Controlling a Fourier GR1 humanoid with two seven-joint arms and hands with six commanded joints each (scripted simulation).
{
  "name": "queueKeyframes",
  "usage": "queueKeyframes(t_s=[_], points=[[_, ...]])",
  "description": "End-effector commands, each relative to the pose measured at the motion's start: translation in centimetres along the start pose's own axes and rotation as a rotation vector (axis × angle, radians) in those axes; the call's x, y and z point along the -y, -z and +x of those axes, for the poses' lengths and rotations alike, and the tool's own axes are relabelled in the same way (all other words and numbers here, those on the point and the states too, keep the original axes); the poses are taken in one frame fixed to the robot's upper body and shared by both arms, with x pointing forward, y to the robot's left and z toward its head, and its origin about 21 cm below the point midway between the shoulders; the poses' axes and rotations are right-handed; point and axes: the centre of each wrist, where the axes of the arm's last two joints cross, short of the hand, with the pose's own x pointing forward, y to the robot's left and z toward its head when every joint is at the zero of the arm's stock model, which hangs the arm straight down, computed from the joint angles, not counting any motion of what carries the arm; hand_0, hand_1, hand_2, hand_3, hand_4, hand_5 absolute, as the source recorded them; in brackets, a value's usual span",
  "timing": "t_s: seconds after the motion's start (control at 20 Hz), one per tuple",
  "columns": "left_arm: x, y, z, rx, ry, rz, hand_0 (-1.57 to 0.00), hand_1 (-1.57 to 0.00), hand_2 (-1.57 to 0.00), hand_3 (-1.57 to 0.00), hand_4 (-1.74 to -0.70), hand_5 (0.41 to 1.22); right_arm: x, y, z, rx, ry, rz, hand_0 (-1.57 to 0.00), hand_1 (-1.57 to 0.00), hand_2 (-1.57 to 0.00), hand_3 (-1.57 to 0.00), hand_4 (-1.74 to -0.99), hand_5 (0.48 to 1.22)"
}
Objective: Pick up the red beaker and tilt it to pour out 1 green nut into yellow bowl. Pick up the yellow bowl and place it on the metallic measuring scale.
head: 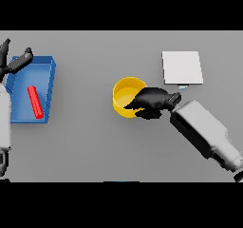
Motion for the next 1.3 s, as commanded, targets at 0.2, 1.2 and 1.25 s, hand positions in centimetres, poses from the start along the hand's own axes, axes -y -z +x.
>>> queueKeyframes(t_s=[0.2,1.2,1.25], points=[[0.1,0.0,0.0,0.003,-0.002,0.007,0.00,0.00,0.00,0.00,-0.78,0.726,1.6,-1.0,0.6,-0.034,0.000,-0.018,-1.50,-1.49,-1.49,-1.31,-1.705,1.209],[-1.5,-0.1,0.3,0.021,-0.015,0.023,0.00,0.00,0.00,0.00,-0.80,0.757,8.3,-6.6,-4.8,-0.313,-0.031,-0.149,-1.55,-1.56,-1.57,-1.41,-1.725,1.221],[-1.4,0.0,0.1,0.012,-0.008,0.021,0.00,0.00,0.00,0.00,-0.80,0.755,8.6,-6.8,-5.4,-0.338,-0.031,-0.157,-1.55,-1.56,-1.57,-1.38,-1.725,1.221]])
